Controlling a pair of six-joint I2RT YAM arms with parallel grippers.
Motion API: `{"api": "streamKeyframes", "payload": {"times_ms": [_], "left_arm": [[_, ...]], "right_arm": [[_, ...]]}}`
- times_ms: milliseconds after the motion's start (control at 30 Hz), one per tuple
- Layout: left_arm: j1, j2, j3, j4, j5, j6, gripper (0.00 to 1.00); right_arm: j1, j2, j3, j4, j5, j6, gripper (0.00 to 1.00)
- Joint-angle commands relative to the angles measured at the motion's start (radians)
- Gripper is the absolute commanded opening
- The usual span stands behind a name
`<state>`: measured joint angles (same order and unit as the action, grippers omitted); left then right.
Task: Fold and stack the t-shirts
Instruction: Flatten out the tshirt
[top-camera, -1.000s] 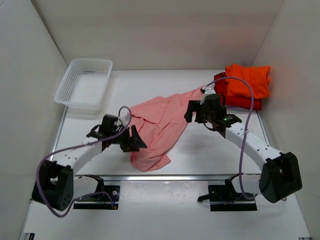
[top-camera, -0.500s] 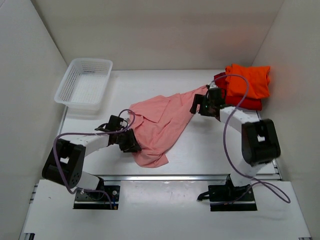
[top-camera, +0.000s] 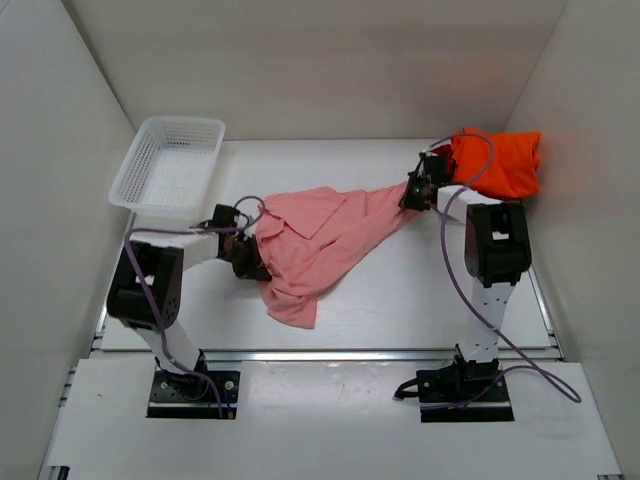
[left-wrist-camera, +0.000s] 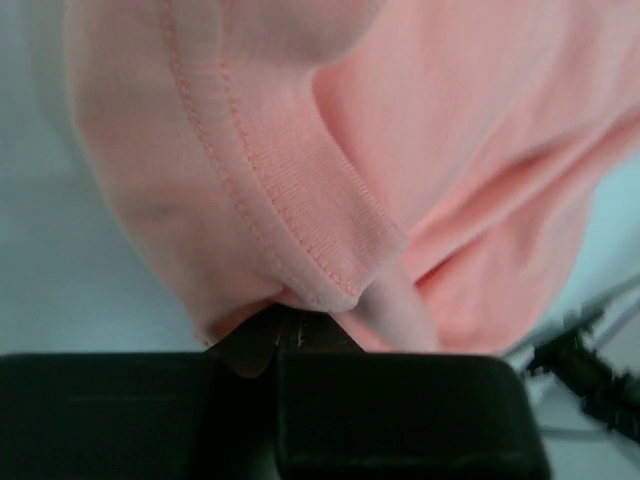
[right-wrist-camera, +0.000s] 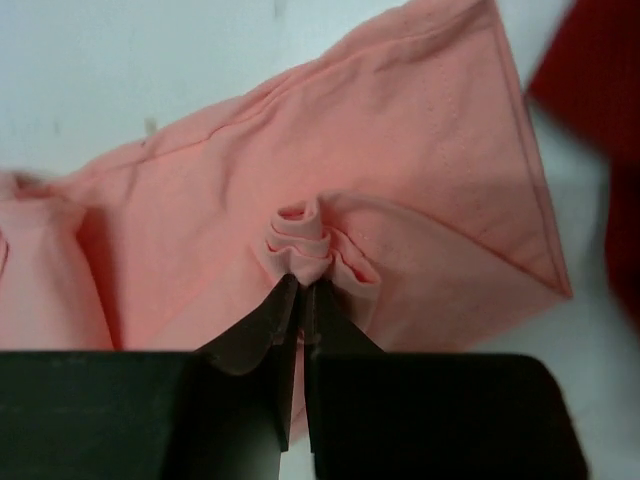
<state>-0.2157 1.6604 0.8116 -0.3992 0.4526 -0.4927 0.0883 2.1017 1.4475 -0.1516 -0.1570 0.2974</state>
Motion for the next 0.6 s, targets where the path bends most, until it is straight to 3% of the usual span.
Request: {"api": "streamKeyframes", "payload": {"times_ms": [0,67,133,167,200,233,267,333,400,533,567], "left_arm": [[0.081,0.11,0.228,-0.099,-0.174,0.103,0.0],[0.122,0.185,0.341,-0.124,-0.152,0.08,0.0],[0.137,0.238,0.461,-0.121,-0.117,0.06,0.0],[0.141,0.266,0.486,-0.13,-0.08,0.056,0.06],[0.144,0.28,0.527,-0.136,-0.057,0.055,0.21],[0.141,0.294,0.55,-0.129,-0.022,0.062,0.28],[0.139,0.291,0.549,-0.125,0.018,0.071,0.34],[0.137,0.248,0.491,-0.101,0.053,0.062,0.43],[0.142,0.158,0.412,-0.09,0.064,0.066,0.45],[0.159,0.02,0.212,-0.099,-0.009,0.091,0.47],[0.157,-0.078,0.082,-0.102,-0.067,0.088,0.48]], "right_arm": [[0.051,-0.234,-0.244,-0.049,0.028,0.014,0.0],[0.08,-0.409,-0.48,0.024,0.054,0.045,0.0],[0.122,-0.513,-0.605,0.059,0.083,0.063,0.0],[0.122,-0.534,-0.657,0.085,0.089,0.068,0.0],[0.123,-0.578,-0.676,0.104,0.08,0.06,0.05],[0.11,-0.604,-0.702,0.13,0.064,0.051,0.12],[0.096,-0.626,-0.699,0.12,0.053,0.054,0.26],[0.071,-0.657,-0.681,0.081,0.053,0.028,0.5],[0.064,-0.716,-0.673,0.043,0.063,0.017,0.59],[0.062,-0.786,-0.685,0.007,0.066,0.034,0.61],[0.056,-0.824,-0.72,0.017,0.056,0.048,0.61]]}}
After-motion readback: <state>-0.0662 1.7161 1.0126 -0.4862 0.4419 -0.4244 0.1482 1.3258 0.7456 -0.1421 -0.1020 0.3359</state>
